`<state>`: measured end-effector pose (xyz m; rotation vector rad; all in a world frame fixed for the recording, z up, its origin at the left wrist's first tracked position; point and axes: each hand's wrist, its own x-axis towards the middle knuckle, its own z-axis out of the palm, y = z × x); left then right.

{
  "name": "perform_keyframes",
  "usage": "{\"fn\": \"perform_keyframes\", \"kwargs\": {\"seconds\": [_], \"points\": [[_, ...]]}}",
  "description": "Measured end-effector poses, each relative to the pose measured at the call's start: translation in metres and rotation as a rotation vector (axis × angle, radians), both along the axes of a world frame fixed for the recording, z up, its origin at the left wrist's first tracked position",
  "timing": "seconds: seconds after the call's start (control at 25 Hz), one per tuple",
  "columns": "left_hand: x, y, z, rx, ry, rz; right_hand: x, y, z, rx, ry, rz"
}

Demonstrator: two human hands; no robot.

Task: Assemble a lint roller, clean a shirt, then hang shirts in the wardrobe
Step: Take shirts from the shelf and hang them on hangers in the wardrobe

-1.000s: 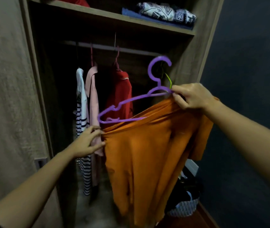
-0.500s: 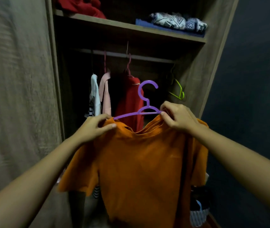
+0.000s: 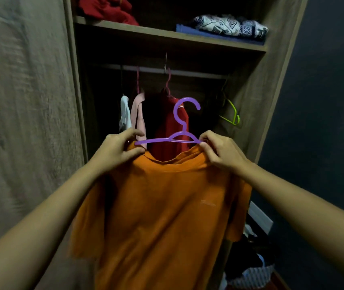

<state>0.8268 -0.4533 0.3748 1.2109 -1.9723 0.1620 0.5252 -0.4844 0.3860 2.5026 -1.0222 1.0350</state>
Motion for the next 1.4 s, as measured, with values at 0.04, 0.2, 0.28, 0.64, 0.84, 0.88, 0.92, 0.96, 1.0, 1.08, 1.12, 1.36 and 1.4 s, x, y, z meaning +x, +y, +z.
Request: {"fn": "perform_keyframes", "kwargs": {"seconds": [0.04, 0.2, 0.28, 0.64, 0.84, 0.88, 0.92, 0.96, 1.0, 1.08, 1.12, 1.36, 1.4], "points": [[0.009, 0.001, 0.004, 0.085, 0.018, -0.092, -0.002, -0.001, -0.002, 0.015, -0.001, 0.005], [0.031, 0.001, 0.002, 0.154, 0.024, -0.110, 0.005, -0.001, -0.007, 0.025, 0.024, 0.009], [0.027, -0.003, -0.007, 0.027, 0.021, -0.005, 0.009, -0.002, -0.007, 0.007, 0.031, 0.004], [0.026, 0.005, 0.006, 0.196, 0.052, -0.063, -0.001, -0.003, -0.006, 0.067, 0.007, -0.010], [0.005, -0.001, -0.017, 0.056, -0.069, 0.340, 0.014, -0.001, -0.011, 0.035, 0.046, 0.006], [0.002, -0.001, -0.017, 0.004, -0.095, 0.362, 0.015, -0.001, -0.012, 0.040, 0.047, 0.009], [0.002, -0.001, -0.015, -0.014, -0.121, 0.320, 0.014, -0.002, -0.013, 0.054, 0.043, 0.011], [0.003, -0.001, -0.011, 0.013, -0.119, 0.225, 0.011, -0.003, -0.014, 0.070, 0.043, 0.016], [0.006, 0.001, -0.006, 0.097, -0.082, 0.105, 0.008, -0.004, -0.016, 0.086, 0.048, 0.024], [0.011, 0.007, 0.004, 0.283, 0.055, -0.097, 0.000, -0.007, -0.017, 0.100, 0.088, 0.044], [0.012, 0.009, 0.006, 0.320, 0.123, -0.155, -0.002, -0.008, -0.017, 0.096, 0.113, 0.052], [-0.006, -0.004, 0.008, 0.292, -0.060, -0.111, 0.008, -0.015, -0.023, 0.116, 0.085, 0.076], [-0.004, -0.008, 0.007, 0.305, -0.101, -0.062, 0.006, -0.016, -0.023, 0.136, 0.044, 0.074]]}}
